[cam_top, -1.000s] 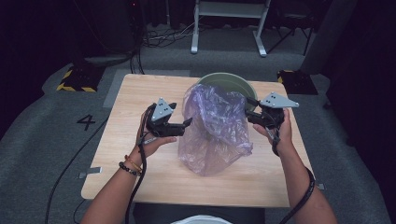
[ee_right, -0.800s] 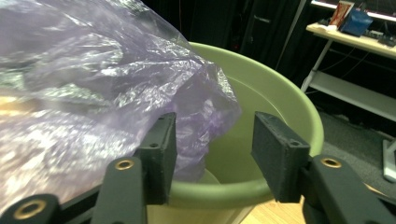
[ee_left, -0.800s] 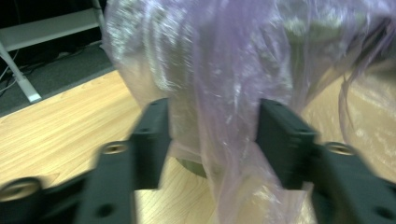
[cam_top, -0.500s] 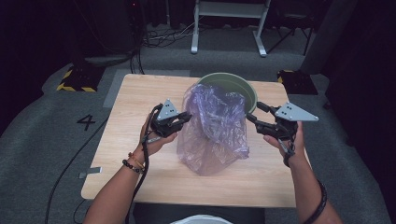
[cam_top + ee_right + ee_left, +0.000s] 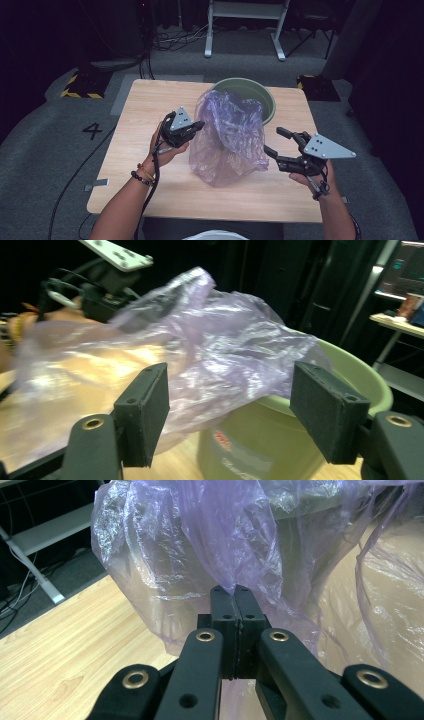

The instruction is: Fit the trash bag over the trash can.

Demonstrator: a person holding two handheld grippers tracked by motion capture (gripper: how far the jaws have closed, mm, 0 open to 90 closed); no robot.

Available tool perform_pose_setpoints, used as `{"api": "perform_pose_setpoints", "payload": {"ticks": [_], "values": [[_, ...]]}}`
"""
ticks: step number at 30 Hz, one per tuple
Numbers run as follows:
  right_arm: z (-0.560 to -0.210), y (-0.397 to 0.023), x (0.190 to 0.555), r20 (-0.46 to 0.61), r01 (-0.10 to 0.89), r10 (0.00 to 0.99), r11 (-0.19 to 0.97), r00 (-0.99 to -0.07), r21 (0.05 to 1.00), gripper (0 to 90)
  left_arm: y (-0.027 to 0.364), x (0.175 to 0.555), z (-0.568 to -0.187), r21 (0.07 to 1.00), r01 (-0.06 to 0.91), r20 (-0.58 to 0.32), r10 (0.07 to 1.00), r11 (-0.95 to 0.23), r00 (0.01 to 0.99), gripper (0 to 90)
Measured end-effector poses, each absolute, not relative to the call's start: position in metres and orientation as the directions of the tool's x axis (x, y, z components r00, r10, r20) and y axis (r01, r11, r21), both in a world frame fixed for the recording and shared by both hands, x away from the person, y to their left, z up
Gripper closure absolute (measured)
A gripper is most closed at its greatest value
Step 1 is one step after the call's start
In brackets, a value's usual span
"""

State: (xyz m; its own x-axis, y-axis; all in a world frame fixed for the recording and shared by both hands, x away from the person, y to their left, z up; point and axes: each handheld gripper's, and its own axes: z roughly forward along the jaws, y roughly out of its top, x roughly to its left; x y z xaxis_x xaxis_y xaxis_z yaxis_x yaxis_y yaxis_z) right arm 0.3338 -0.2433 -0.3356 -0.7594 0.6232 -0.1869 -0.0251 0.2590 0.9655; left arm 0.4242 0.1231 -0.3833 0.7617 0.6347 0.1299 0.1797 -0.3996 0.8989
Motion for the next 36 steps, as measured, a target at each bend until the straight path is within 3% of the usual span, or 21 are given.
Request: {"api": "perform_pose_setpoints", "payload": {"ticks": [12, 17, 23, 27, 28, 30, 33, 36], "values": [[-0.336, -0.242, 0.300, -0.222, -0.064, 0.517, 0.306, -0.827, 0.950, 26.8, 0.124, 0.423, -0.385, 0.897, 0.178, 0.134, 0.633, -0.406, 0.763, 89.9], [-0.338, -0.232, 0.281, -0.284, -0.119, 0.454, 0.358, -0.845, 0.926, 23.2, 0.125, 0.422, -0.384, 0.901, 0.171, 0.132, 0.629, -0.398, 0.766, 90.0], [-0.341, -0.210, 0.273, -0.314, -0.134, 0.468, 0.378, -0.826, 0.916, 25.0, 0.124, 0.421, -0.384, 0.903, 0.162, 0.135, 0.622, -0.397, 0.771, 89.9], [-0.344, -0.202, 0.288, -0.307, -0.092, 0.546, 0.386, -0.780, 0.918, 47.7, 0.124, 0.421, -0.382, 0.907, 0.153, 0.139, 0.621, -0.393, 0.771, 89.9], [-0.344, -0.203, 0.294, -0.295, -0.078, 0.560, 0.377, -0.774, 0.923, 58.6, 0.124, 0.421, -0.382, 0.906, 0.152, 0.141, 0.621, -0.394, 0.771, 89.9], [-0.344, -0.206, 0.304, -0.278, -0.063, 0.577, 0.364, -0.768, 0.929, 72.4, 0.125, 0.422, -0.381, 0.908, 0.147, 0.145, 0.623, -0.392, 0.769, 89.9], [-0.342, -0.213, 0.319, -0.240, -0.027, 0.616, 0.335, -0.750, 0.942, 83.3, 0.126, 0.423, -0.378, 0.911, 0.144, 0.146, 0.628, -0.387, 0.765, 89.9], [-0.338, -0.219, 0.332, -0.245, -0.020, 0.655, 0.331, -0.715, 0.943, 86.1, 0.129, 0.427, -0.375, 0.922, 0.139, 0.134, 0.635, -0.362, 0.761, 89.9]]}}
